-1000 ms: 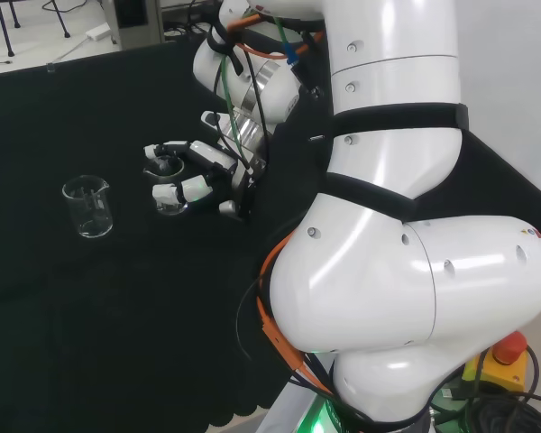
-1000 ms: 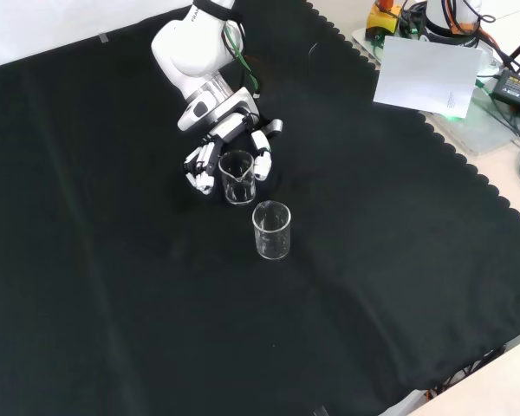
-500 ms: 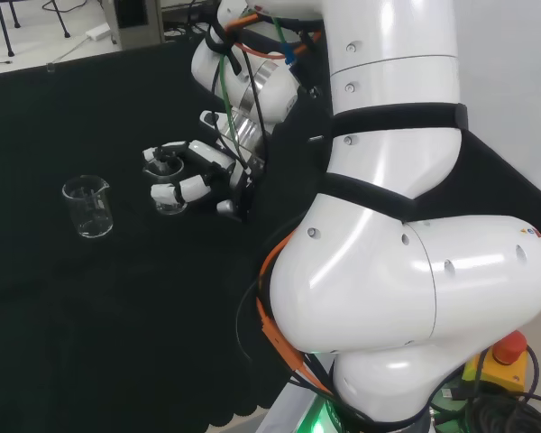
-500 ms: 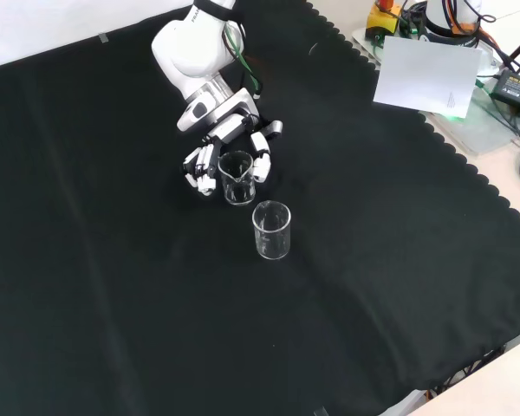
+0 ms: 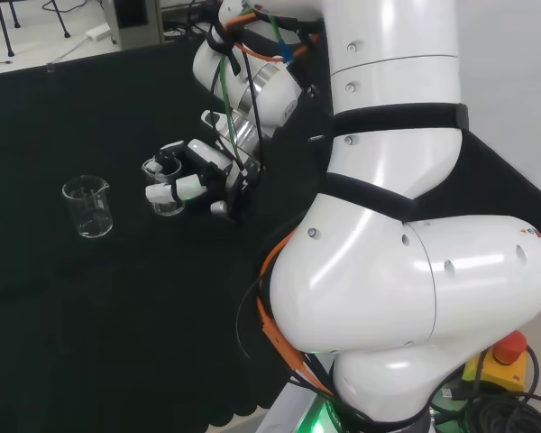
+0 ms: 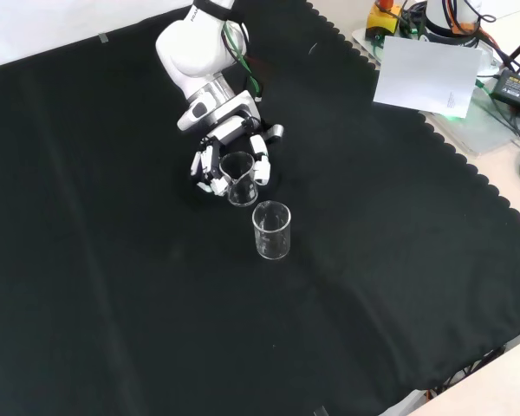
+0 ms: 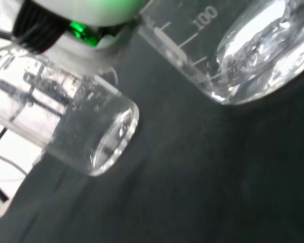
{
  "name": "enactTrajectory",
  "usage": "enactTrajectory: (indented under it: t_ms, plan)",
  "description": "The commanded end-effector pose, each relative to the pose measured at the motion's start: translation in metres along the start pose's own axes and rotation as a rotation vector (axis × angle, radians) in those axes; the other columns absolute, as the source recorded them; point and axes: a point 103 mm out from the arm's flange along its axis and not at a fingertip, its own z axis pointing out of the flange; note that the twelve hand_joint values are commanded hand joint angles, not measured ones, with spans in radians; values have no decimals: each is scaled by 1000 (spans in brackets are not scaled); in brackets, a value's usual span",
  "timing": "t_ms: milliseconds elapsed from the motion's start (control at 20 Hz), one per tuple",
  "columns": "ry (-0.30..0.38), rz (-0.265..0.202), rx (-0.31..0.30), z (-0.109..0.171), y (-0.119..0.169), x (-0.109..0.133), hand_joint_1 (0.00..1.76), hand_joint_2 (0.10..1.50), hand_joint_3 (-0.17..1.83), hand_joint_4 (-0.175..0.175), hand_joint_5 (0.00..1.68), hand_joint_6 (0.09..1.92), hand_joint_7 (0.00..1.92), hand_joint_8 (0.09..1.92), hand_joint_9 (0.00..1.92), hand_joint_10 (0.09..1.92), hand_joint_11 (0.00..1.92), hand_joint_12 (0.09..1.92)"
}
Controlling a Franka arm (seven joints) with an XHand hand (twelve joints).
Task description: Pick up the beaker on the right.
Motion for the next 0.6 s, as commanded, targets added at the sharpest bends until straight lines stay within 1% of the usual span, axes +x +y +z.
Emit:
enactTrajectory:
  t_ms: [50,150,300,400,450,600]
  plan:
    - [-41,-24,-39,-18,10,14,1153,734,492,68,1298,556,1540,253,1469,256,1026,975]
    - [-68,-41,-22,-27,13,22,1154,731,483,87,1322,512,1603,180,1534,184,1082,937]
    - [-147,-68,18,-39,17,34,1151,733,466,120,1343,466,1671,110,1603,114,1139,907]
    - [-193,-80,45,-45,17,40,1151,725,469,136,1361,434,1707,92,1633,95,1173,890]
    - [-210,-84,60,-48,18,43,1152,719,474,141,1371,415,1727,89,1648,91,1190,883]
    - [-246,-93,88,-54,15,51,1157,707,483,138,1397,367,1768,87,1684,87,1244,852]
